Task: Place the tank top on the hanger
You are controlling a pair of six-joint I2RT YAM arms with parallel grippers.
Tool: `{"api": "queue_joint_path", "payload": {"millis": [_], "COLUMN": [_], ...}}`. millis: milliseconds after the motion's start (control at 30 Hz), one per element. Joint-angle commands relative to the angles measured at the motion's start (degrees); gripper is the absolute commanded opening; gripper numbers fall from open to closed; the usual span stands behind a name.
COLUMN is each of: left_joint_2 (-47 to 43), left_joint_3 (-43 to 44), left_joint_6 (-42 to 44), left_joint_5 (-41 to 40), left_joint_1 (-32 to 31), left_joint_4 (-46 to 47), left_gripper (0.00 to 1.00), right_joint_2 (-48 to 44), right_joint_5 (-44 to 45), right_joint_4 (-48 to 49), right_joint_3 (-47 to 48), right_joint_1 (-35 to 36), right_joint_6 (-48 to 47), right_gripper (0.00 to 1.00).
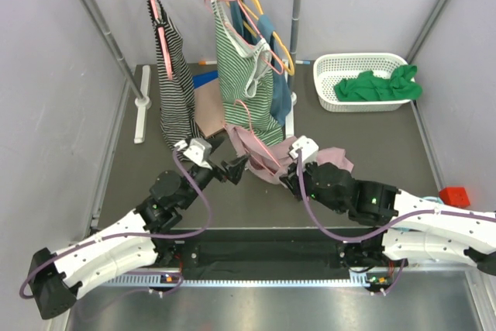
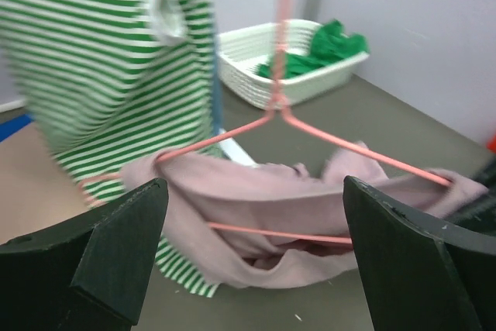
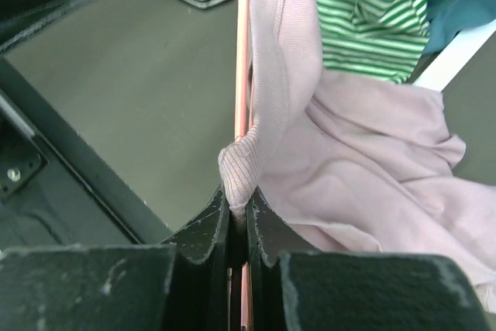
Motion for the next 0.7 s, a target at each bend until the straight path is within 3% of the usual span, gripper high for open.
{"api": "queue_joint_path", "payload": {"millis": [0,33,167,667], "left_joint_2": [-3.91,-4.44,-5.85,-6.37], "left_joint_3": [-0.41,-1.11,-3.75,-3.31], "left_joint_6": [-3.04,-3.57,-5.77,-7.62], "left_joint_5": [-19.18,-26.53,-36.17,-38.12], "left_joint_1": [-0.04,-0.04,0.05,0.05], "left_joint_4": [-2.75,-3.82,-8.75,-12.53], "left_gripper": [0.99,0.99,0.99,0.99], "right_joint_2": [-1.81,-1.81,0.38,12.6], "right_joint_5": [3.89,3.72,2.67,0.02], "right_joint_4": [10.86,11.57,13.69,13.95], "right_joint_3": [0.18,0.53,4.48,27.41], "right_joint_1": [0.16,0.16,0.16,0.08], "right_joint_6": [0.6,0.16,-2.39,-2.13], "right_gripper": [0.0,0.0,0.0,0.0]}}
